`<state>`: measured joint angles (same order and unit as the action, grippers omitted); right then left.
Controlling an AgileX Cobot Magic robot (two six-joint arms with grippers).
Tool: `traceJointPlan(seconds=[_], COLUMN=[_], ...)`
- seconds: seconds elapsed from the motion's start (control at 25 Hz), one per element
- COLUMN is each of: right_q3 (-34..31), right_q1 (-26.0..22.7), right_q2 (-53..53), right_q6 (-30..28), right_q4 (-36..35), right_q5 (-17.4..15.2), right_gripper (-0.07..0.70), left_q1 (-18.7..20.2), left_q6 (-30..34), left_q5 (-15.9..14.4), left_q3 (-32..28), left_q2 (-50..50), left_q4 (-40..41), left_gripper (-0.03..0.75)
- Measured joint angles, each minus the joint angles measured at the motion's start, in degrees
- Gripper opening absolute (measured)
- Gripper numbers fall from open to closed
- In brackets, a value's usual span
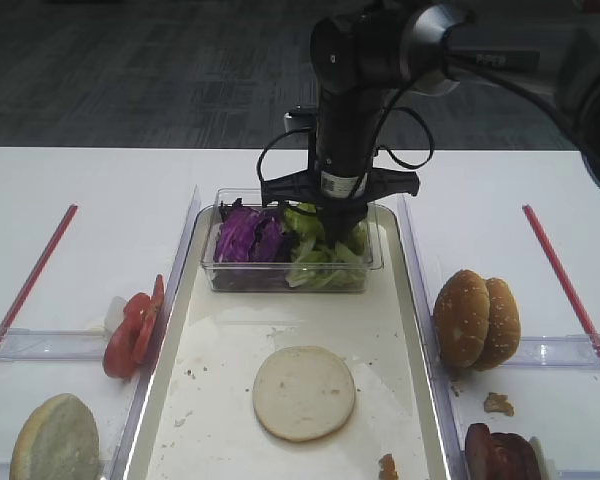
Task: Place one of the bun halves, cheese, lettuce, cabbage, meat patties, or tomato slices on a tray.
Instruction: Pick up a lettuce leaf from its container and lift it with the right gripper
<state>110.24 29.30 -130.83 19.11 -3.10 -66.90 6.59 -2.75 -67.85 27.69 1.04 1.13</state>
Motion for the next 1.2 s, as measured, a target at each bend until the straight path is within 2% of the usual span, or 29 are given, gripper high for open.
traceJointPlan(seconds=[0.2,0.48,0.76,0.92,1.2], right_q3=[3.2,5.5,5.5,3.8,-5.4], right_q1=[0.0,0.0,0.1,0.7,4.8], right_q2=[0.0,0.0,1.2,4.4,10.8], right_q6=[0.4,0.2,-0.6,-1.3,-1.5], right_q4=[0.0,-0.5,-4.7,-4.9,-5.6], right_q5=[-2.8,-3.2,-3.3,-3.4,-3.5], right_gripper=[0.039,0.039,0.039,0.039,0.039], left_q1=[0.0,0.0,0.0,0.0,0.0], left_q6=[0.0,0.0,0.0,0.0,0.0], left_q5=[0.0,0.0,0.0,0.0,0.0], left_q3=[0.0,0.0,0.0,0.0,0.0], left_q2=[0.0,0.0,0.0,0.0,0.0], left_q4=[0.0,0.0,0.0,0.0,0.0], left_gripper=[0.477,0.477,0.477,0.477,0.477])
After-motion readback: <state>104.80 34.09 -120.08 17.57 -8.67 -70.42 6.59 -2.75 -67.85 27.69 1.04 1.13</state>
